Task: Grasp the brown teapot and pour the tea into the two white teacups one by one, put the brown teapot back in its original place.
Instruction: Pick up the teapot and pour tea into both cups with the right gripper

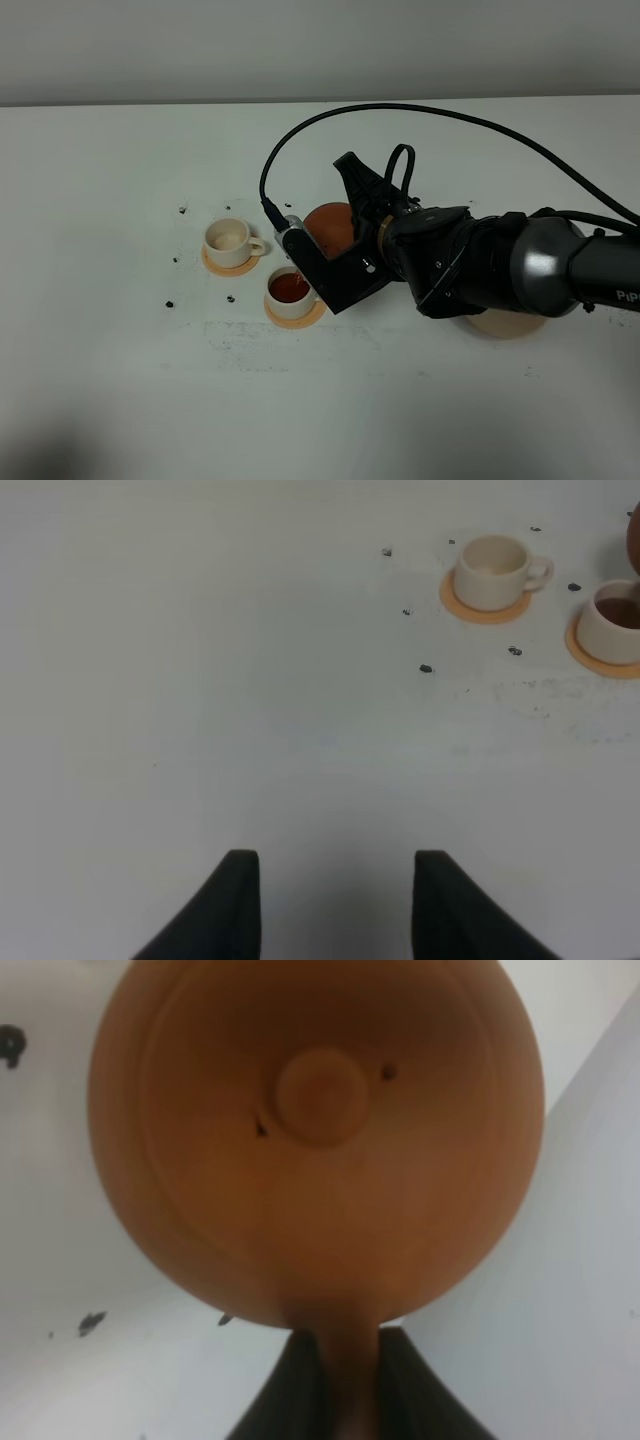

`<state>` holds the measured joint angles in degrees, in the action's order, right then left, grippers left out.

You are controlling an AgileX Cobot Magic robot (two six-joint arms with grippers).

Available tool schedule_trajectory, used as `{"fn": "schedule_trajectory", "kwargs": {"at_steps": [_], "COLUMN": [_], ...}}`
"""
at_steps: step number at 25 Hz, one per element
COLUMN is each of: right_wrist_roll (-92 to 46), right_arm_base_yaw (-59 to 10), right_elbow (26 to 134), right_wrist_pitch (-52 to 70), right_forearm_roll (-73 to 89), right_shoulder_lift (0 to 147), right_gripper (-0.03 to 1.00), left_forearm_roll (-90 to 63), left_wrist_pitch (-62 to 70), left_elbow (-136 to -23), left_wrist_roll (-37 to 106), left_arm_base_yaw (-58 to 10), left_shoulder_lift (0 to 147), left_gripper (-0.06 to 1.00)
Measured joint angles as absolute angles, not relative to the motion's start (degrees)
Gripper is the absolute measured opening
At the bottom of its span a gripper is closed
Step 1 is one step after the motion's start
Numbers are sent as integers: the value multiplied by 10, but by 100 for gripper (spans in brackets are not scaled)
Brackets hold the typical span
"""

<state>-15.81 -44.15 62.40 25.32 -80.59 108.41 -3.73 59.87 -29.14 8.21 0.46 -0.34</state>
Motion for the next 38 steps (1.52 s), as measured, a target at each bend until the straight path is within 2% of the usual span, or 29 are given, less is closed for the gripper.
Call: {"fn": "schedule_trajectory", "kwargs": {"at_steps": [23, 38], "right_wrist_roll": [-156, -88], "right_arm_base_yaw": [-441, -441], "right_elbow": [624, 624], "right_wrist_pitch": [255, 246], "right_forearm_roll": [-821, -773], "right_shoulder_lift": [1084, 1084], "right_gripper": [9, 9], "left_forearm_roll": [-37, -37], "left_wrist_pitch": [599, 599], "left_elbow": [-291, -291], "left_wrist_roll": [82, 82], "left_arm_base_yaw": [5, 5], "left_shoulder_lift": [-3, -3], "left_gripper": [37, 37]}}
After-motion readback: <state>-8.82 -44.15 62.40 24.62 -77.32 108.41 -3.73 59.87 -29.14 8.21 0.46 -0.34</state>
